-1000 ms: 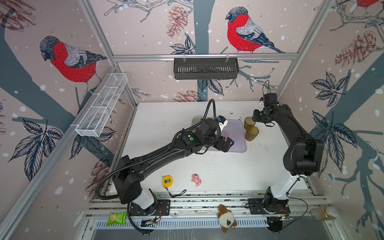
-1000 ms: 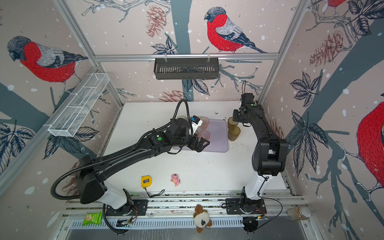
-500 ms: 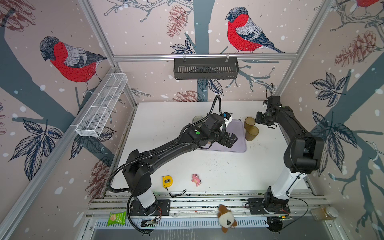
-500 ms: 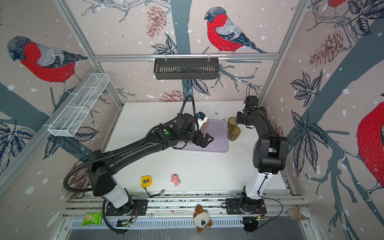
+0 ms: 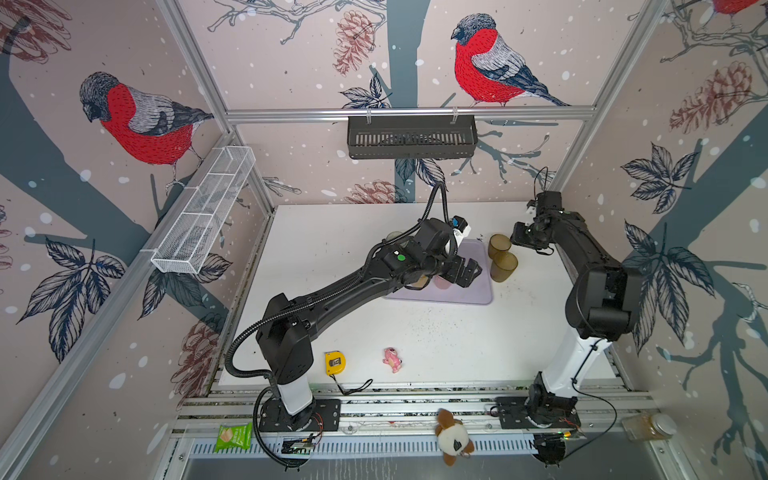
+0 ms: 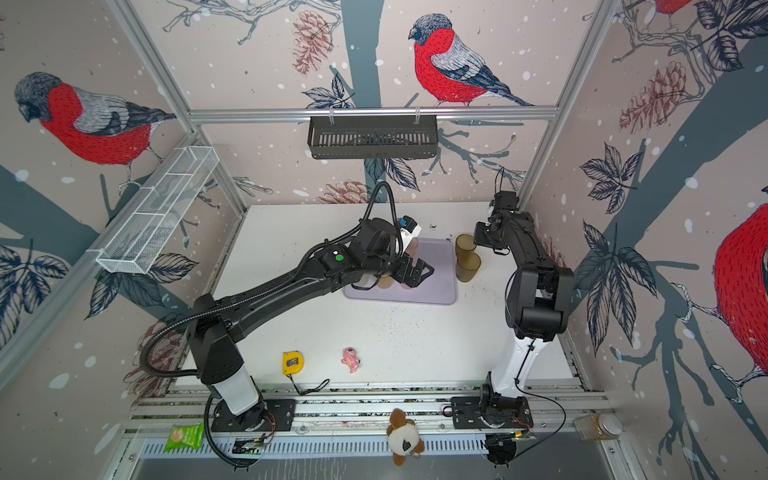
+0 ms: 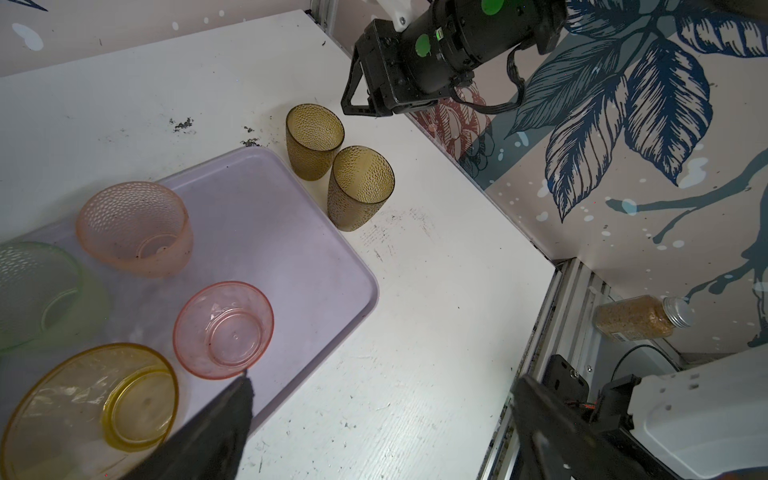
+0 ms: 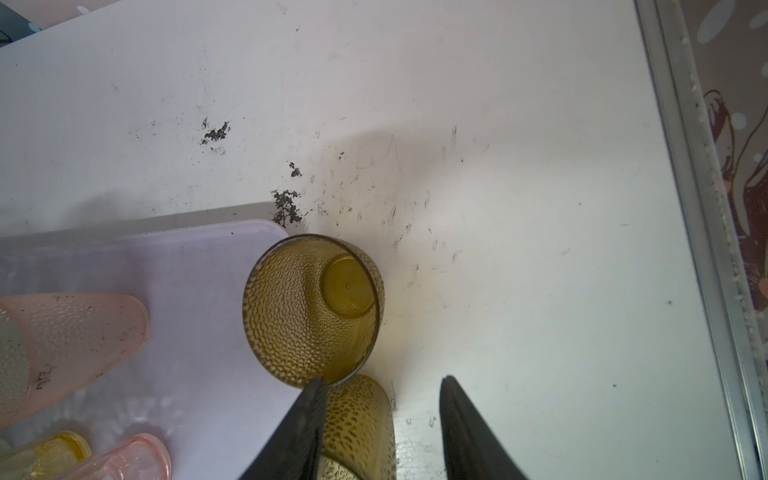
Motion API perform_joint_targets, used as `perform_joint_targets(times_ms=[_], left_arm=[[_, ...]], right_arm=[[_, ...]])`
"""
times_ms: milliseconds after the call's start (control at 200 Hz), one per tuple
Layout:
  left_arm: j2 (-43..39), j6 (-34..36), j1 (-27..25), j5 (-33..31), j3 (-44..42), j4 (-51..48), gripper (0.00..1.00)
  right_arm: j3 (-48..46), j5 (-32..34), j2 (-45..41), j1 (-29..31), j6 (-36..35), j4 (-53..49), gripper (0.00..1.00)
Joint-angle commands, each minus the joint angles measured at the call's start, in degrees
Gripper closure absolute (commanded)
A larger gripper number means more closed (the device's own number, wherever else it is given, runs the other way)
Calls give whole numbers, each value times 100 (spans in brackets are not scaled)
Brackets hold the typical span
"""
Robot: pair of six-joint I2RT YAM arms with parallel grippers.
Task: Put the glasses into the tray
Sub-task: 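Close the right gripper on the rim of the farther olive dimpled cup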
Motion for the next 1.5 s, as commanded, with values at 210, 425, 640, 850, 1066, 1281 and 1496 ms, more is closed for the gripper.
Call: perform_joint_targets(times_ms=[210,425,640,850,1066,1281,1496], left_arm=[[95,43,82,92,103,-47,3],[170,80,108,139,197,-88,3],[180,108,130,137,219,-121,3],[176,122,148,119,193,-120,3],[179,126,147,138,202,-116,3],[180,125,159,141,202,-123,3],[158,127,152,139,184,-139,3]], right_arm=[[58,-98,192,0,27,168,53],[113,-155,349,1,128,257,54],[152,-168,496,0,151,286,56],[194,-159,606,9,150,295,61],[266,-159,687,9,181,290,65],[315,-168,773,16,232,320,68],[396,-168,862,62,255,300,73]])
